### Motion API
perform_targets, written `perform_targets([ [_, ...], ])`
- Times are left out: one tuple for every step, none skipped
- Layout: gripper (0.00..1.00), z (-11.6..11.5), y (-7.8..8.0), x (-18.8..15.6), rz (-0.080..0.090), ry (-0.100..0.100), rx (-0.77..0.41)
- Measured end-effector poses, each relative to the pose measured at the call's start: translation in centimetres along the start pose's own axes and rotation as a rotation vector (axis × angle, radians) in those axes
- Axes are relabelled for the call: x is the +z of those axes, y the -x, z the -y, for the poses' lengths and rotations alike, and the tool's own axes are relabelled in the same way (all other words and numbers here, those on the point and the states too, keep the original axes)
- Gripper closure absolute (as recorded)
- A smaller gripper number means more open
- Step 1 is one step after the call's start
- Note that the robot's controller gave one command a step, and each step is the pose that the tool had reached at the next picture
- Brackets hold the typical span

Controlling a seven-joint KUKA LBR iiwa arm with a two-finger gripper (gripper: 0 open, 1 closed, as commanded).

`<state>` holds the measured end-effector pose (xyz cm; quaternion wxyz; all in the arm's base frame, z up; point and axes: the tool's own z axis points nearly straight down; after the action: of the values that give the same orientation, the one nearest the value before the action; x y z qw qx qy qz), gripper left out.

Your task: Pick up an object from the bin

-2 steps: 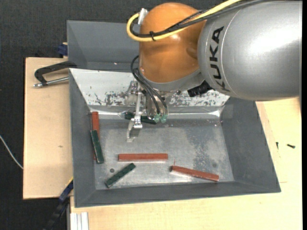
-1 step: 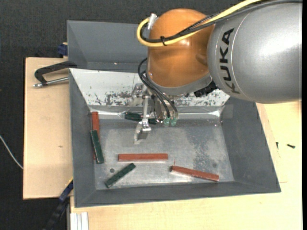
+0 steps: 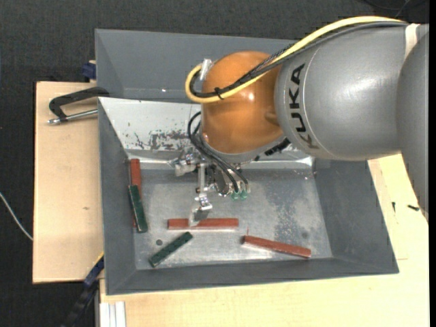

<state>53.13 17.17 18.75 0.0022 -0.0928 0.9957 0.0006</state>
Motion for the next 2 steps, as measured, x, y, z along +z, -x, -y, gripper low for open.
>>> perform_targets([
  [0.00, 1.0, -0.8, 6.7, 0.000, 0.000, -0.157],
  [1.00, 1.8, -1.4, 11.1, -0.011, 0.001, -0.140],
])
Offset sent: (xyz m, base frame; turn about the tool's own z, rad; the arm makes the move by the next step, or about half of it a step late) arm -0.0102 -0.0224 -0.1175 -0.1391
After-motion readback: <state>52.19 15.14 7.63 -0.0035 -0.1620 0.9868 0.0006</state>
